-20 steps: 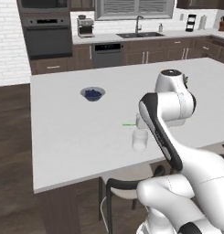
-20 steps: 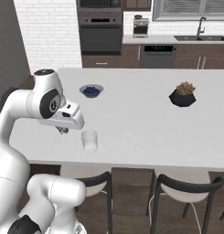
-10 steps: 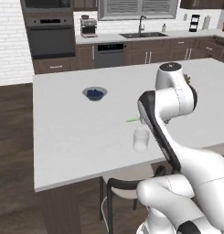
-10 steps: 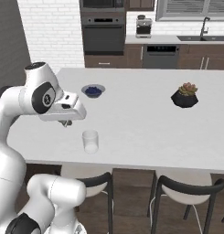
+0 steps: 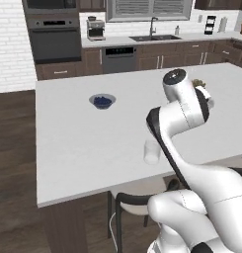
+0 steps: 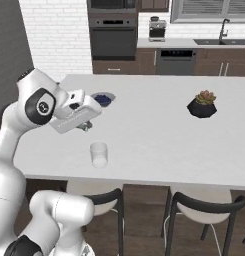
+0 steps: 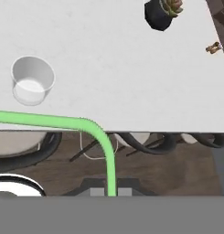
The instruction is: Take a straw from the drawer in front and place it inside the glass cup on the dining counter.
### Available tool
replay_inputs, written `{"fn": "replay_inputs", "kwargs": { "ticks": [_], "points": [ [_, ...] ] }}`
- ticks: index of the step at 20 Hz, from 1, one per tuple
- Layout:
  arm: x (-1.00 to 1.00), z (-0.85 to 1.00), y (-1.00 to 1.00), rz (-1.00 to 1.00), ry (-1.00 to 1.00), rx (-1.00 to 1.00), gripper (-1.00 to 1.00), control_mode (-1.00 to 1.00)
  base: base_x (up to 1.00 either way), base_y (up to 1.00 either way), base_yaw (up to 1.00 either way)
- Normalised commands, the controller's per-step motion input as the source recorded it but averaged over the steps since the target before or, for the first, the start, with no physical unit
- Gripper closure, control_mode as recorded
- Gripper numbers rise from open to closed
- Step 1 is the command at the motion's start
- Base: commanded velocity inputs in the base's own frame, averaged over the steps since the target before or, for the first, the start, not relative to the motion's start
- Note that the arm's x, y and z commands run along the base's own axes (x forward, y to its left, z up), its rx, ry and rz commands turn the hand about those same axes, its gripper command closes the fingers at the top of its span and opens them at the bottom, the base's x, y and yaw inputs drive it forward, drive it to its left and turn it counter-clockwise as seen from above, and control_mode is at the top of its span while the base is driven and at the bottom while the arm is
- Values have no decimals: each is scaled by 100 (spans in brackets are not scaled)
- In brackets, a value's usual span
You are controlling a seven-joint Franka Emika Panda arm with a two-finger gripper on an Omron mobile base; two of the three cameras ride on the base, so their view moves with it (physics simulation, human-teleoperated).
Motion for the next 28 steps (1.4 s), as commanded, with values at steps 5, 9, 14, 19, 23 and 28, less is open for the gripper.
{"fn": "replay_inputs", "kwargs": {
  "ticks": [5,9,14,19,23,28],
  "points": [
    [18,0,-14,1,0,-39,100,-100,0,0,0],
    [33,0,0,0,0,-37,100,-100,0,0,0],
    [45,0,0,0,9,-25,100,-100,0,0,0],
    [41,-1,1,0,17,-5,100,-100,0,0,0],
    [43,-14,8,0,24,0,100,-100,0,0,0],
    [41,-20,8,0,12,-5,100,-100,0,0,0]
  ]
}}
